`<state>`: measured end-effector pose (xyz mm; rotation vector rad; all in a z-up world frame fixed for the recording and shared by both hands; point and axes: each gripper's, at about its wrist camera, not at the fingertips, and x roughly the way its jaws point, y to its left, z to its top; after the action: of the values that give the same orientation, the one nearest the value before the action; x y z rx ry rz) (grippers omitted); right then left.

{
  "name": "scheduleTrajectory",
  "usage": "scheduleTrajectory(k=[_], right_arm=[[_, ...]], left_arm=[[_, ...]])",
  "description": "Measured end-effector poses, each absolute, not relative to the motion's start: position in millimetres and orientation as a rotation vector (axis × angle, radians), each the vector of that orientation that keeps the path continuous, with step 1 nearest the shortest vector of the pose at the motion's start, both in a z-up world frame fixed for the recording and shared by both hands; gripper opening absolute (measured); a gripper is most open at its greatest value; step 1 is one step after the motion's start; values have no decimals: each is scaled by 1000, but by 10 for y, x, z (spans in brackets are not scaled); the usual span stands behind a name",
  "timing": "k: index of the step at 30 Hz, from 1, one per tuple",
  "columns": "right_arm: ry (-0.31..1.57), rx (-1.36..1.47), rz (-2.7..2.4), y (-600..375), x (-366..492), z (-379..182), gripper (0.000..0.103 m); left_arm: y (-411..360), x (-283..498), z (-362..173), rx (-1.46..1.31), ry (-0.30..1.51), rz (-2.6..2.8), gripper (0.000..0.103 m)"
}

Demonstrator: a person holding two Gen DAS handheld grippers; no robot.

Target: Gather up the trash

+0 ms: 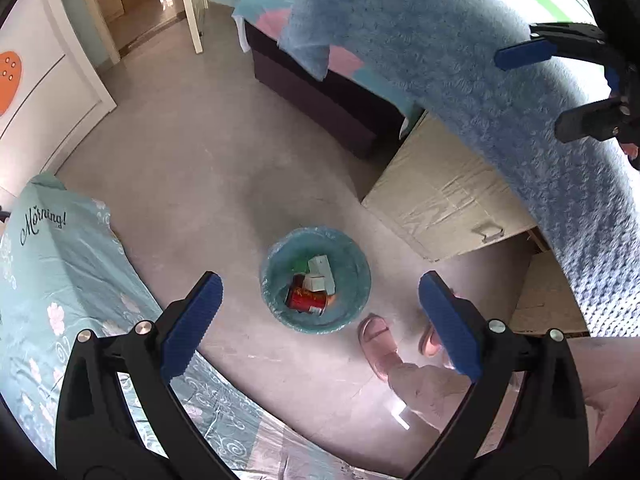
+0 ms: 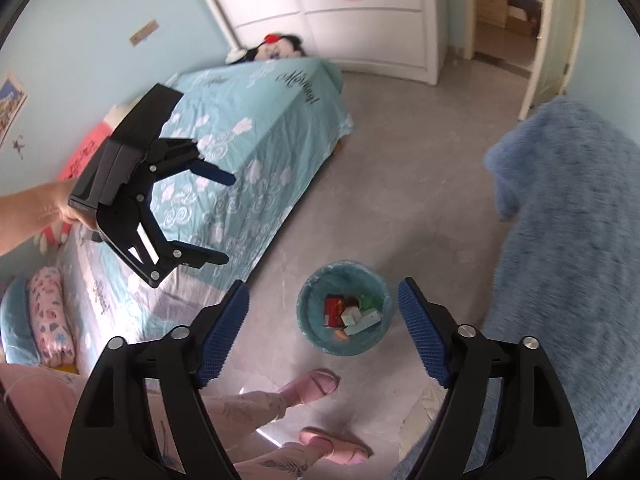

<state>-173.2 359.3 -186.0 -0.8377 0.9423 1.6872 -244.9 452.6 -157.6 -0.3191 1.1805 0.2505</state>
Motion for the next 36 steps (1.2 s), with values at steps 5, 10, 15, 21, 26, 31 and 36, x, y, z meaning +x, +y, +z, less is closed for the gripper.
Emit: scheduleTrajectory(k=[5, 10, 15, 21, 26, 31, 36], right_arm=[[930, -752, 1612, 3325, -1479, -1596, 79], [918, -663, 1502, 2979, -1196, -1388, 83], [900, -570, 1373, 2543, -928, -1207, 87], [900, -440, 1192, 1882, -641, -1072, 87], [886, -361, 1029, 1143, -473, -964, 87], [889, -313, 859, 356, -374, -885, 87], [881, -232, 727, -407, -322, -811, 87]], left_arm=[[4493, -2200, -1410, -338, 1168, 250, 96], [4337, -1884, -1189, -285, 1135, 226, 96], [4105, -1488, -942, -221, 1112, 182, 96], [3640, -1005, -589, -146, 1064, 69, 96], [3108, -589, -311, -63, 1003, -37, 96], [2487, -209, -176, -9, 978, -147, 96], [1805, 133, -98, 14, 956, -232, 96]])
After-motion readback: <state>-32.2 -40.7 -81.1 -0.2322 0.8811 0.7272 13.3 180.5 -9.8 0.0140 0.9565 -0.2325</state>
